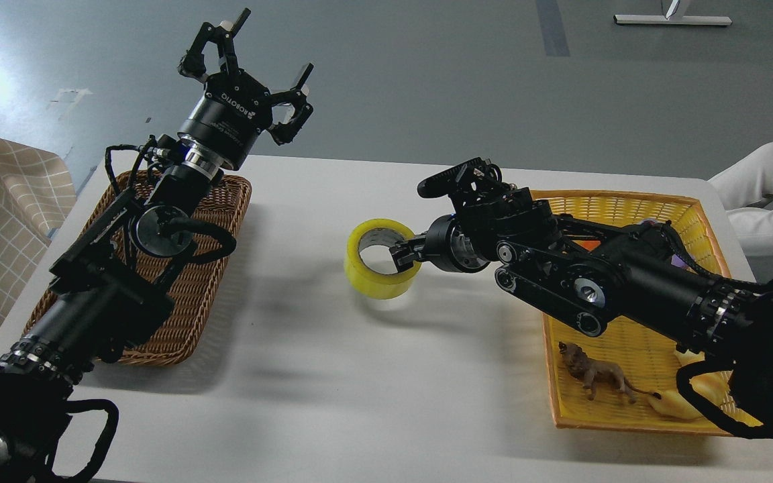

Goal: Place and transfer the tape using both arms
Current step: 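Lower the tape roll onto the table and open the right gripper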

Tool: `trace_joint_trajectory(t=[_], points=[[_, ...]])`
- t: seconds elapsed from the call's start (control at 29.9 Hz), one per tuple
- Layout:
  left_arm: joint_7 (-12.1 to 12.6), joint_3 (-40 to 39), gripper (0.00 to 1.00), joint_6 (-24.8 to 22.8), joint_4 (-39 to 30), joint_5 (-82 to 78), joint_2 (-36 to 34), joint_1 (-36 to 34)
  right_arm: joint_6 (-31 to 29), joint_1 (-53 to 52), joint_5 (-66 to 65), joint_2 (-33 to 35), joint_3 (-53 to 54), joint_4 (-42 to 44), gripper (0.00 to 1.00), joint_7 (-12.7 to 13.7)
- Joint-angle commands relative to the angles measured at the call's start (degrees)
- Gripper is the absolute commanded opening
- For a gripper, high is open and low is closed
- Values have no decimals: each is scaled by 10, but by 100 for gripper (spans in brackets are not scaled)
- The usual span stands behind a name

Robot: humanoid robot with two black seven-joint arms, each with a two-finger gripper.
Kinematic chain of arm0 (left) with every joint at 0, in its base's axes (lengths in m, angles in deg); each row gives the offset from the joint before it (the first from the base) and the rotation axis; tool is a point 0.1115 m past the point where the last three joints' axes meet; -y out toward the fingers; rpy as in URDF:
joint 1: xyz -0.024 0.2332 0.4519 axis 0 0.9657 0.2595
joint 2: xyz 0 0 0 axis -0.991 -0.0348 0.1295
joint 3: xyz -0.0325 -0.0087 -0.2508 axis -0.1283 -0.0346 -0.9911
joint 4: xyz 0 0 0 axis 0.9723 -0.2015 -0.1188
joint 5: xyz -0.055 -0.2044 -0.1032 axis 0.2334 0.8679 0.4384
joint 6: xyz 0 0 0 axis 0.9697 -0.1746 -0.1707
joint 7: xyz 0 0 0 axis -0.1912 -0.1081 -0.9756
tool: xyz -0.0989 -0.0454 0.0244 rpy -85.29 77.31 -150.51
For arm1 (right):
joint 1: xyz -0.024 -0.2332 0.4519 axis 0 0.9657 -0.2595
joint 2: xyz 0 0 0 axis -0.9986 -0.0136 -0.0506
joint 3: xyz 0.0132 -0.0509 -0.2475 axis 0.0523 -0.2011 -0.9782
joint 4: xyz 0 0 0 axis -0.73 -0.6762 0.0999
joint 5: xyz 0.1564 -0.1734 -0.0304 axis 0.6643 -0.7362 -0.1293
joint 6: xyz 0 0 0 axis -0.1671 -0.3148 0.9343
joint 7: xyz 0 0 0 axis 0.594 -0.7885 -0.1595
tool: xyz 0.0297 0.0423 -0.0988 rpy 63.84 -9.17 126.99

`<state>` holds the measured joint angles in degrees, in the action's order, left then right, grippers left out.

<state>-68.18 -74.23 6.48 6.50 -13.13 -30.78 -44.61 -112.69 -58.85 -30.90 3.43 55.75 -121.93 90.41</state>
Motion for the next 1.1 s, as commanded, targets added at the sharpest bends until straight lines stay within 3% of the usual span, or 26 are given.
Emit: trace_joint_trajectory(t=[0.0,1.07], points=[[0,0,98,0,0,0,0,-2,0,1,0,0,-3,5,0,0],[-1,0,98,0,0,0,7,-5,0,10,0,0,-6,13,0,0]])
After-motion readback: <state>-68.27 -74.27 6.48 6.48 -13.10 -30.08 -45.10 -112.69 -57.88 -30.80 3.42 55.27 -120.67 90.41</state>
